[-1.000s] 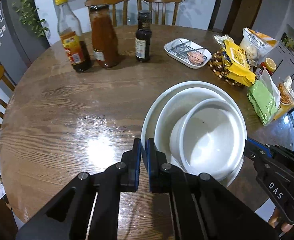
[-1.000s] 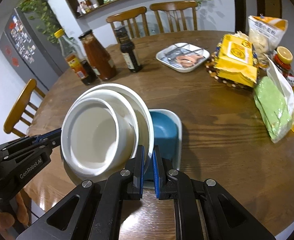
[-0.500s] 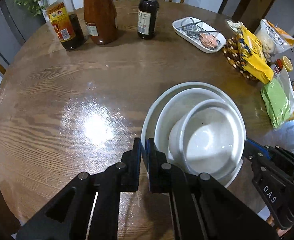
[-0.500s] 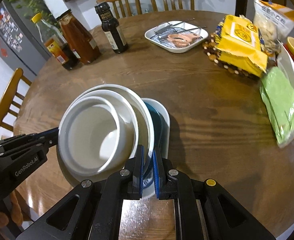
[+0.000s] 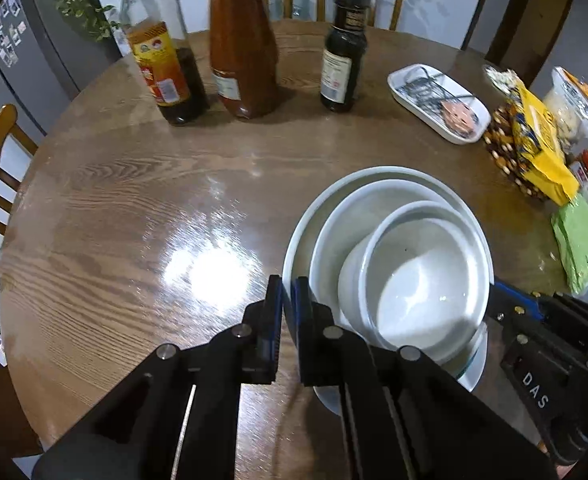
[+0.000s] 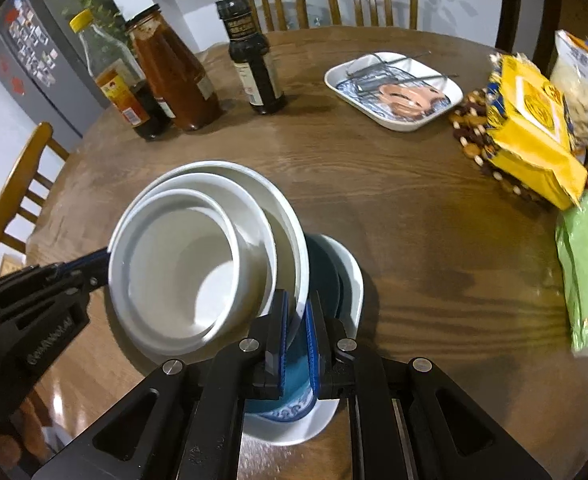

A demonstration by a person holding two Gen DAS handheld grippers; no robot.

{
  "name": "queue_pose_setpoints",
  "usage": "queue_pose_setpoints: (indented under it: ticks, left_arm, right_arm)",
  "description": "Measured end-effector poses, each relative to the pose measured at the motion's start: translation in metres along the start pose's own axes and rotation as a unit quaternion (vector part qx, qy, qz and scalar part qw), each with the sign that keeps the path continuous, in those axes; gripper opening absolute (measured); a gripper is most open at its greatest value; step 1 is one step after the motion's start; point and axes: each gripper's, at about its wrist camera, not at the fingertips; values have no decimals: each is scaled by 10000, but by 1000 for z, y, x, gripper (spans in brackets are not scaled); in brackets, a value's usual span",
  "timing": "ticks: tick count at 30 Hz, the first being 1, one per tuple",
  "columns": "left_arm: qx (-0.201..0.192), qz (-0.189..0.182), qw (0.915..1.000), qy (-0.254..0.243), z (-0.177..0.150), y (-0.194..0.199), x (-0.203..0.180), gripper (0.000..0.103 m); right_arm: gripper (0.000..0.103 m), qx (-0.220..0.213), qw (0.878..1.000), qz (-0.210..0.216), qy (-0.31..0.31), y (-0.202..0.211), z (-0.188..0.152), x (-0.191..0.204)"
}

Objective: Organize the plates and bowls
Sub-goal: 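Carry the nested bowls over the blue dish with both grippers, then lower the bowls onto the blue dish and open the left gripper while the right gripper holds the rim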

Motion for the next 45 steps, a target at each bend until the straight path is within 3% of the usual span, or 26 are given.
queue_pose_setpoints:
  ticks: [15, 31, 45]
  left_arm:
    - [-236, 407, 9984, 328, 24, -5, 40, 2]
    - [-50, 191, 9996, 177, 6, -1, 26, 3]
    - [54, 63, 9996, 281, 1, -6, 33, 4]
  right_arm:
    - [12, -26, 9989, 351, 304, -32, 41, 35]
    - [12, 115, 9994, 231, 228, -17, 24, 26]
    - [12, -14, 9995, 189, 258, -8, 24, 31]
Point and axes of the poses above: each gripper's, at about its wrist camera, not at the fingertips, and y roughly against the way its jaws point, x to its left, z to its top, and after that the axes turned 8 degrees about y, right-handed
